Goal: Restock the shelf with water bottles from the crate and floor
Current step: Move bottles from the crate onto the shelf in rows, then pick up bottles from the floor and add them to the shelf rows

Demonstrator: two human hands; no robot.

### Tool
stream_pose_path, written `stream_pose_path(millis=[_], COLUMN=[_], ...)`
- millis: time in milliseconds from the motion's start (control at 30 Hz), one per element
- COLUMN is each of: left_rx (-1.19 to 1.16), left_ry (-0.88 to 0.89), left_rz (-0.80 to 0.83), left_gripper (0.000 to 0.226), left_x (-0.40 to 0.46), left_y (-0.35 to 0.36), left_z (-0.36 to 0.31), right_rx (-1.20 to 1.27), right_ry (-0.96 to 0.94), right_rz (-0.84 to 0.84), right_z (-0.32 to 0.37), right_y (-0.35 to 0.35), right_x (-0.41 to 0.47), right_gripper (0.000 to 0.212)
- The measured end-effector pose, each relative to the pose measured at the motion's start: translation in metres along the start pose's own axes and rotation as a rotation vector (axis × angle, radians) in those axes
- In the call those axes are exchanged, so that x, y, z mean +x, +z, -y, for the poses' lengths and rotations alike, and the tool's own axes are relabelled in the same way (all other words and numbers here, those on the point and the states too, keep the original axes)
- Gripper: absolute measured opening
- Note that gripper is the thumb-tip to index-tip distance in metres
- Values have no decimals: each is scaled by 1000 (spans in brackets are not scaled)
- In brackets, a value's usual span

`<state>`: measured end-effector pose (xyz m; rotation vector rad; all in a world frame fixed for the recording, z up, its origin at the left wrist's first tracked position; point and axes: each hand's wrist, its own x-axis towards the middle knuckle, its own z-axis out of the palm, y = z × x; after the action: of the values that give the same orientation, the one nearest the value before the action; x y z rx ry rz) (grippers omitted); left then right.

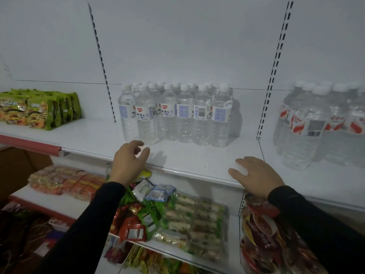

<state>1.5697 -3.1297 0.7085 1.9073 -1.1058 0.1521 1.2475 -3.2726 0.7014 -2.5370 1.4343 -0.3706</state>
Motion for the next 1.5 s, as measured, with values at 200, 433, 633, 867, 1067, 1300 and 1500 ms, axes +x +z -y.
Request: stream_pose_path(millis=[200,433,633,867,1067,1300,1500], left_rx=[-7,137,293,478,509,433,387], left_ry=[80,57,-186,-424,-511,-653,-690], left_rz=[50,156,163,188,248,513,725], left_gripper=[34,46,56,62,59,57,57], left_x=[-89,-207,-327,-435,-489,-526,-536], left_y=[-36,-69,-107,-155,-184,-196,-185], left_z=[18,32,20,20,81,220,333], right_rx=[-82,267,441,452,275,82,-52], right_ry=[-105,-381,-560,-632,-739,-579,-400], right_rz=[-288,-445,-251,205,456,787,963], right_z=[11,54,53,66,104,184,228], right_y=[5,30,80,156,221,333,435], right_x=[-22,-110,-207,-286,-334,-364,-379], right_gripper=[43,48,52,65,68,65,60])
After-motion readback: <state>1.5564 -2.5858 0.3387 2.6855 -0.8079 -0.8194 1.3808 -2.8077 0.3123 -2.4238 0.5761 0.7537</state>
